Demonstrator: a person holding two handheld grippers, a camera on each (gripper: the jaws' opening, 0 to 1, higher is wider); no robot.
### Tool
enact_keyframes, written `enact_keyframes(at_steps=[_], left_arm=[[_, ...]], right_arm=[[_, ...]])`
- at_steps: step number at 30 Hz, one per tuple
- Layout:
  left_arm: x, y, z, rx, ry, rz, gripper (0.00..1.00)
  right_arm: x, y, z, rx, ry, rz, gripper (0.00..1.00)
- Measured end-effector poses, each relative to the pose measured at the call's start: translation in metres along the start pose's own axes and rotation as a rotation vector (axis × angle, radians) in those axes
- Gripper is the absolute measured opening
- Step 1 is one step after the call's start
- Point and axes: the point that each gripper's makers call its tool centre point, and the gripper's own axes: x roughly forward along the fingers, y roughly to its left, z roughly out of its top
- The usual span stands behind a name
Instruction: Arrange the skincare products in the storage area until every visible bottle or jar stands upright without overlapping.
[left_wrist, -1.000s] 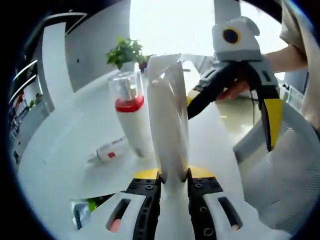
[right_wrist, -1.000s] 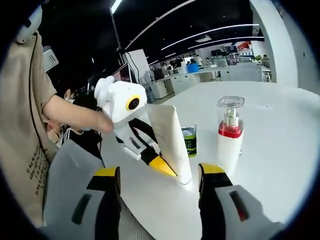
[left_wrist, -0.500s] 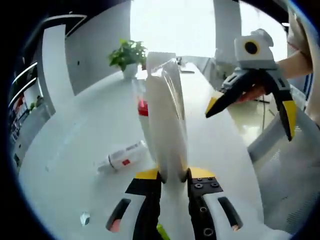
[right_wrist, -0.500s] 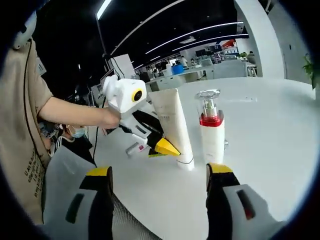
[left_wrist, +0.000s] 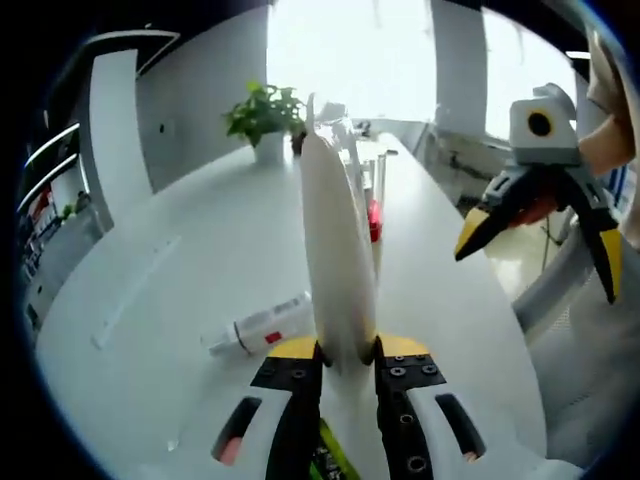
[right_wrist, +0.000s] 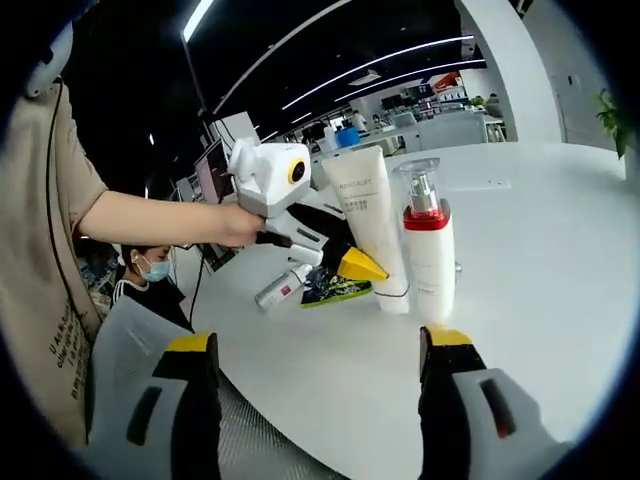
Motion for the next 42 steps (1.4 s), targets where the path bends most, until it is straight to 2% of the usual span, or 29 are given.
enact_keyframes(at_steps=[15,20,22,28,31,33,38,42], left_arm=[[0.005,0.005,0.002,-0.004,-0.02,-0.011,0.17],[0.006,0.005,0.001,-0.002,-0.012,-0.006,0.17],[0.007,0.005,-0.003,0.001,0.007,0.006,0.18],[0.0,-0.002,-0.009,-0.02,0.044,0.009,0.27],[-0.007,-0.002,-0.01,-0.03,0.052,0.03,0.35],[-0.011,-0.003,-0.01,-0.044,0.052,0.036,0.41],[-0.028,-0.009,-0.014,-0.1,0.031,0.057,0.45],[-0.045,-0.009,-0.024,-0.169,0.015,0.11,0.55]], right_arm=[[0.001,0.0,0.001,0.004,-0.005,-0.004,0.82],[-0.001,-0.002,0.001,0.003,-0.005,-0.01,0.83],[-0.001,-0.002,0.001,0.004,-0.007,-0.013,0.83],[-0.003,0.002,0.003,-0.004,-0.009,-0.021,0.83],[-0.004,0.005,0.004,-0.008,-0.013,-0.023,0.83],[-0.004,0.007,0.006,-0.017,-0.014,-0.027,0.83],[-0.004,0.013,0.012,-0.034,-0.034,-0.038,0.83],[-0.001,0.015,0.015,-0.036,-0.041,-0.043,0.84]])
